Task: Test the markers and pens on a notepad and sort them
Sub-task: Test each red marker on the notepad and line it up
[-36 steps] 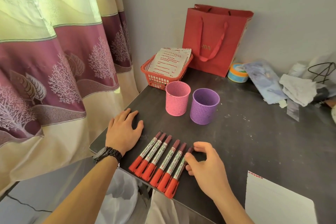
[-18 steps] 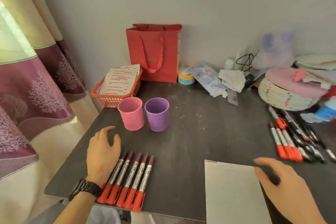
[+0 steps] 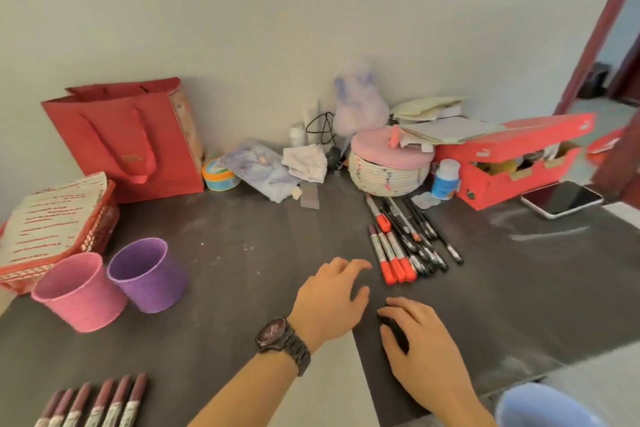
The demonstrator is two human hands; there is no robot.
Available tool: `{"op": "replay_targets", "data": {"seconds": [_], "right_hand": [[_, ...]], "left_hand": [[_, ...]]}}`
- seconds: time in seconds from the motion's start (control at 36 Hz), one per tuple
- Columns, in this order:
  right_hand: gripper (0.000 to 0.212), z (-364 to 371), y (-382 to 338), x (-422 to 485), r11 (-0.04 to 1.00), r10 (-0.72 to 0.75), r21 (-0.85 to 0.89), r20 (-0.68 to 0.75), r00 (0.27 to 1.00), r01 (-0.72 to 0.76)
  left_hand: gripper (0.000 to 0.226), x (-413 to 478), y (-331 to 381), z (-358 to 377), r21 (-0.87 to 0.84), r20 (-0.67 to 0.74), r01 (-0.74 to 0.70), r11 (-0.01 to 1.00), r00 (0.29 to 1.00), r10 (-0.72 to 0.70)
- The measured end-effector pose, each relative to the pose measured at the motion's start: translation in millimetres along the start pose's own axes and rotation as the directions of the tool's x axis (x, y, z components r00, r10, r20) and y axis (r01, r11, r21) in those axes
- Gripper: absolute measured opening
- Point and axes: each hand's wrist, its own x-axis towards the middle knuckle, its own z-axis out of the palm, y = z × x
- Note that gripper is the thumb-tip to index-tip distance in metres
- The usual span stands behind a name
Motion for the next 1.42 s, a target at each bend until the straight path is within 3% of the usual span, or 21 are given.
{"op": "replay_targets", "data": {"seconds": [0.22,0.42,0.53,0.69,0.81,0.97,1.11,1.19,1.25,1.31,1.36,1.42], "right_hand": [[0.027,3,5,3,0.998,0.008,0.058,0.006,1.0,-0.008],[0.024,7,8,3,0.996,0.013,0.09,-0.022,1.0,-0.011],[0.02,7,7,3,0.994,0.011,0.111,-0.064,0.998,-0.004],[0.016,4,5,5,0.991,0.017,0.136,-0.093,0.996,-0.005],[0.014,3,3,6,0.988,0.034,0.15,-0.106,0.994,-0.018],[0.01,-4,-4,8,0.986,0.084,0.151,-0.054,0.995,-0.075],[0.011,-10,-9,2,0.986,0.088,0.147,-0.041,0.995,-0.081],[0.015,-17,-14,-4,0.976,0.107,0.19,0.005,0.994,-0.106],[0.013,-21,-21,-9,0.928,0.161,0.331,0.055,0.985,-0.17],[0.011,-24,-37,-11,0.819,0.205,0.529,0.092,0.974,-0.222],[0.012,-26,-59,-13,0.612,0.229,0.723,0.226,0.947,-0.321],[0.015,-27,-81,-19,0.381,0.147,0.842,0.352,0.924,-0.381]], "left_hand": [[0.034,45,14,8,0.174,0.108,-0.056,0.983,0.993,0.038],[0.03,58,9,4,0.25,0.067,0.066,0.966,0.994,-0.085],[0.041,56,7,2,0.276,0.055,0.139,0.951,0.986,-0.16],[0.029,46,-10,-10,0.092,0.06,0.321,0.942,0.943,-0.327],[0.021,24,-28,-22,-0.233,0.0,0.357,0.904,0.93,-0.367],[0.024,-39,-28,-33,-0.713,-0.067,0.222,0.666,0.923,-0.379],[0.041,-95,-15,-36,-0.821,-0.087,0.175,0.543,0.902,-0.422],[0.049,-122,-9,-36,-0.86,-0.013,0.227,0.456,0.885,-0.465],[0.053,-136,-6,-37,-0.855,0.016,0.254,0.451,0.884,-0.468],[0.052,-148,-3,-37,-0.813,-0.021,0.255,0.523,0.886,-0.463],[0.041,-158,-2,-37,-0.753,-0.102,0.22,0.62,0.892,-0.44],[0.026,-164,-1,-36,-0.675,-0.193,0.161,0.72,0.903,-0.384]]}}
